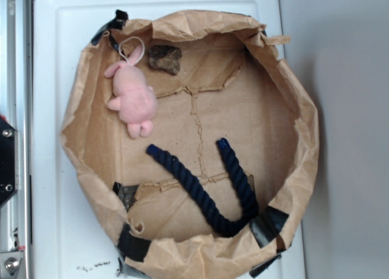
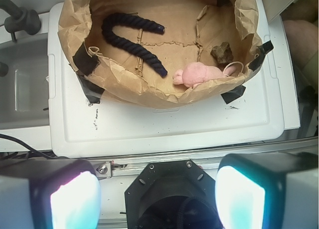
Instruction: Grab the blue rope.
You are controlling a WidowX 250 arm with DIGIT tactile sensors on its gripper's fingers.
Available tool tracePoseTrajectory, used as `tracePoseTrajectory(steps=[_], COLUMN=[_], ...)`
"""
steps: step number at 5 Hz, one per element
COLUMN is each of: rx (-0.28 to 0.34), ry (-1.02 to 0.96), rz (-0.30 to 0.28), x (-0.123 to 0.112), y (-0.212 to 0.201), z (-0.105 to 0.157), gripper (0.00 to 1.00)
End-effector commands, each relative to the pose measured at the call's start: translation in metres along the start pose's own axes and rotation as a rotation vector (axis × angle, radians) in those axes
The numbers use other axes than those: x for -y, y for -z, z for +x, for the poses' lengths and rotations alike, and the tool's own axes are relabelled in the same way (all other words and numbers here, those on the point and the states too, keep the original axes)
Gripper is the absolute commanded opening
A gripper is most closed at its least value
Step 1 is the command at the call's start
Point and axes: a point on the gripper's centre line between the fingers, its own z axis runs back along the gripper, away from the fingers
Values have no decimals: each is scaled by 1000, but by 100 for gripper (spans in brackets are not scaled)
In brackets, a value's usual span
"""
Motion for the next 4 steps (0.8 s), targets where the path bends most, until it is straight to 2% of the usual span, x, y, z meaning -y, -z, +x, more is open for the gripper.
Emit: tracePoseTrajectory(steps=[1, 3, 4], rx=[0, -10, 8], ry=[0, -90, -91], rz=[0, 19, 18], x=[0, -31, -13], y=[0, 19, 21], z=[0, 57, 27], gripper=[100, 100, 100])
